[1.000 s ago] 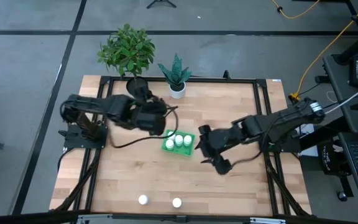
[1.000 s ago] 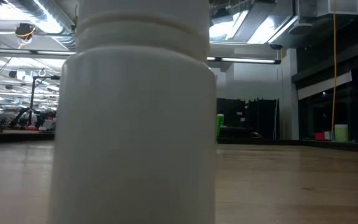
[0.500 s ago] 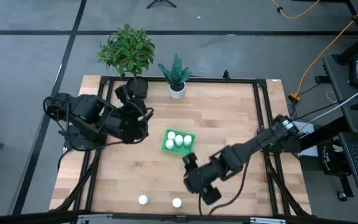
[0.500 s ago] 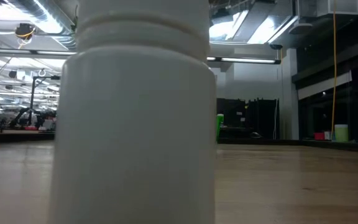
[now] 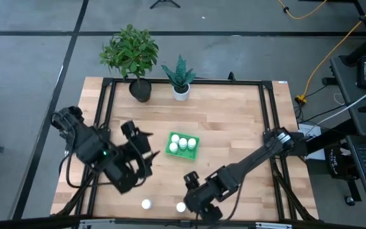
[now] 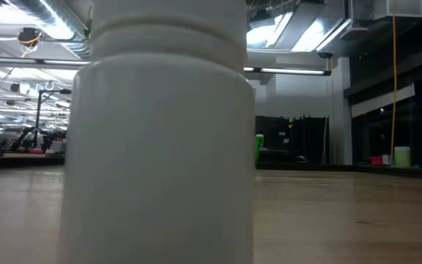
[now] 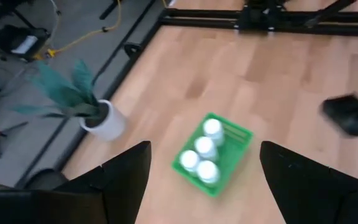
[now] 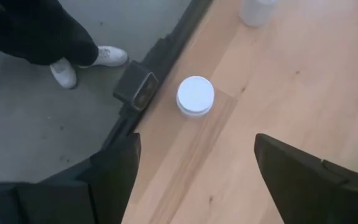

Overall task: Pick and place pill bottles into a basket
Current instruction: Put the right pill bottle into the bin

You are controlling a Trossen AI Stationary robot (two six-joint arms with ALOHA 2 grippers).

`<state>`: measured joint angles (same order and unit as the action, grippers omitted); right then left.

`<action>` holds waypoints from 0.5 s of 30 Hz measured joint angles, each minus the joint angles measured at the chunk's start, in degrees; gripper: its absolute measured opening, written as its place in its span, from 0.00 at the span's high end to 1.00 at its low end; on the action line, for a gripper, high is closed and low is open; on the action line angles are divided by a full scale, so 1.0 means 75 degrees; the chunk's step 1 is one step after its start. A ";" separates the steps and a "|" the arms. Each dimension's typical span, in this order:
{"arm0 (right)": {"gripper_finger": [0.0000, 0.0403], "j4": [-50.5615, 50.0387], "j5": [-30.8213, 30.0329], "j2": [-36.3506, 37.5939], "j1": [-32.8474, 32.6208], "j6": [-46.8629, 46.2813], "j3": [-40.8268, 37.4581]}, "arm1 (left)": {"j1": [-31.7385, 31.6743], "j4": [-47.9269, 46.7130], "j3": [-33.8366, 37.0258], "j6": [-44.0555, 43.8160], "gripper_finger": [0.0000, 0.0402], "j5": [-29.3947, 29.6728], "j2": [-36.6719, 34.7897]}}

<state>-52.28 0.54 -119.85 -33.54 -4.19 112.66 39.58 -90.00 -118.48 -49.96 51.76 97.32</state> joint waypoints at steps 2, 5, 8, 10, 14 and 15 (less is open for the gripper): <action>0.21 0.0199 0.0000 -0.0268 0.0000 -0.0008 -0.0011 | 0.0249 0.0000 0.0000 -0.0318 0.27 0.0005 0.0133; 0.21 0.0272 0.0003 -0.0659 0.0031 -0.0011 -0.0012 | 0.0596 0.0000 0.0000 -0.0762 0.27 0.0122 0.0300; 0.21 0.0322 0.0029 -0.0996 0.0098 0.0000 -0.0012 | 0.0861 0.0000 0.0000 -0.1188 0.27 0.0248 0.0392; 0.21 0.0492 0.0032 -0.1155 0.0173 0.0008 -0.0012 | 0.0989 0.0000 0.0000 -0.1425 0.27 0.0312 0.0421; 0.21 0.1056 0.0028 -0.1250 0.0302 0.0249 -0.0012 | 0.1107 0.0000 0.0003 -0.1666 0.27 0.0352 0.0448; 0.21 0.1212 0.0028 -0.1249 0.0327 0.0266 -0.0012 | 0.1124 -0.0003 0.0001 -0.1673 0.27 0.0354 0.0448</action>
<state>-43.19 0.75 -129.22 -31.09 -2.19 112.57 48.02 -90.02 -118.47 -62.51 54.41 100.68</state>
